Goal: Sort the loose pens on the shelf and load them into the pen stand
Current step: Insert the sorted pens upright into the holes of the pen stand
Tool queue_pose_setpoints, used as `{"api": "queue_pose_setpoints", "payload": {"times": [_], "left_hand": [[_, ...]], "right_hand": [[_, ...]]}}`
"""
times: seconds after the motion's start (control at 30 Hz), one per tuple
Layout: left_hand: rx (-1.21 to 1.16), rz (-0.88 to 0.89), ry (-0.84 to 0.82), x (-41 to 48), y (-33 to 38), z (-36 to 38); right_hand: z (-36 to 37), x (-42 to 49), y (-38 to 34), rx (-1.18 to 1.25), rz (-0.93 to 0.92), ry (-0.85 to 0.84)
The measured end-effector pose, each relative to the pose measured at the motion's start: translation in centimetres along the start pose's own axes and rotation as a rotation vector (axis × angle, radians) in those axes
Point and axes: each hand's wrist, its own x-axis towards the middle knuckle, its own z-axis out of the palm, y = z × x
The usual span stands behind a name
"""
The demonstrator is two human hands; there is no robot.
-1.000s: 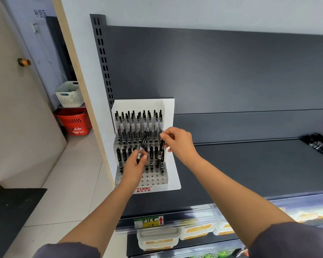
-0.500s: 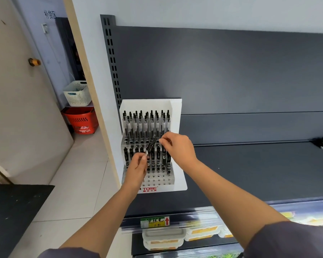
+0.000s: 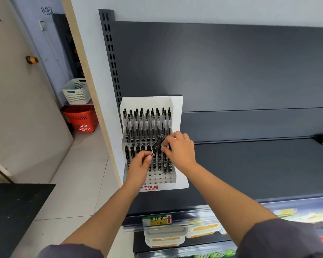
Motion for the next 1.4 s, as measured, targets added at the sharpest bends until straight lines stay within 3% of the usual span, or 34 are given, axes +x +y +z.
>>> {"api": "queue_pose_setpoints", "payload": {"times": [0.23,0.37,0.57,0.8,1.07,1.17,1.23,1.4], "left_hand": [[-0.069,-0.024,0.002,0.1,0.1,0.4],[-0.005,-0.012,-0.014,0.4,0.2,0.8],[-0.027,0.009,-0.021,0.7,0.9,1.1],[0.013,0.056,0.027,0.9,1.5,0.6],[0.052,0.070,0.023,0.8,0.8,-0.3],[0.058,0.069,0.010,0.6,0.4,-0.5],[0.064,0.071,-0.006,0.6,0.1,-0.7],[0.053,0.072,-0.056,0.7,-0.6,-0.8]], "right_hand": [[-0.5,0.4,0.1,0.079,0.000,-0.021],[-2.1,0.9,-0.9,0.426,0.037,-0.033],[-3.2,1.0,-1.6,0.933,0.248,-0.117],[-4.0,0.9,-1.7,0.583,0.115,-0.043],[-2.3,0.0,-1.9,0.345,0.024,-0.102],[-1.5,0.2,-1.9,0.098,-0.044,-0.050],[-1.1,0.4,-2.0,-0.006,-0.038,-0.002],[0.2,0.1,-1.8,-0.011,0.053,0.020]]}}
